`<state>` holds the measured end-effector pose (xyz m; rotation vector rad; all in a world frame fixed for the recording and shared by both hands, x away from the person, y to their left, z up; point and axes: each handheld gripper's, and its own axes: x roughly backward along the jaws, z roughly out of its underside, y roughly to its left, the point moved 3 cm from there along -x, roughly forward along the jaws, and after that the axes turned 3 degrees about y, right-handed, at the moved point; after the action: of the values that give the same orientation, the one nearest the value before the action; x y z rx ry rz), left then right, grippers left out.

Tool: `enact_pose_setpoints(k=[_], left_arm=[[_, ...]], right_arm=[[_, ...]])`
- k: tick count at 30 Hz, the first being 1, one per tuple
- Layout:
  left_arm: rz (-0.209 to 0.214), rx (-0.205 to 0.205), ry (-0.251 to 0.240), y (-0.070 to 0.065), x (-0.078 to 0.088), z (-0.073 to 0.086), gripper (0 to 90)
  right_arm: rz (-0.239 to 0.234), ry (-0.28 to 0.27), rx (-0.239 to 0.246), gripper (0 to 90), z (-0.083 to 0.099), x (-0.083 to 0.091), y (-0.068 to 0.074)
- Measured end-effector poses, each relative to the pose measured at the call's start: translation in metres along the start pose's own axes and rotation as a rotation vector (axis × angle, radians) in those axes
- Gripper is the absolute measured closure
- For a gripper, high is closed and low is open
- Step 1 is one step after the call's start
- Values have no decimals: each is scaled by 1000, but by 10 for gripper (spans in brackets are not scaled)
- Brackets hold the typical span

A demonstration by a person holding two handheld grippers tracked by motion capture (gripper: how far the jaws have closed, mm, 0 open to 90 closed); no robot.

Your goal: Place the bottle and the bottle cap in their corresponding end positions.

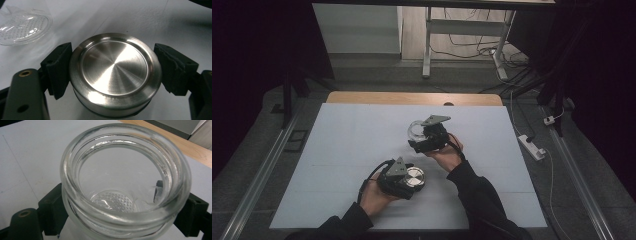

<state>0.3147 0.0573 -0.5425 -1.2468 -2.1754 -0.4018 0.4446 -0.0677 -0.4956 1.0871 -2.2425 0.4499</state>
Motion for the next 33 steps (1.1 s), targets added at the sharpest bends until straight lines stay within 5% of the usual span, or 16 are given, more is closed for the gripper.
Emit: enact_pose_setpoints(k=[20,33], left_arm=[[-30,-23,95,7,-21,4,201],[-26,5,138,12,-24,5,198]], right_arm=[[5,25,7,149,6,-24,-2],[1,30,5,146,11,-31,-1]])
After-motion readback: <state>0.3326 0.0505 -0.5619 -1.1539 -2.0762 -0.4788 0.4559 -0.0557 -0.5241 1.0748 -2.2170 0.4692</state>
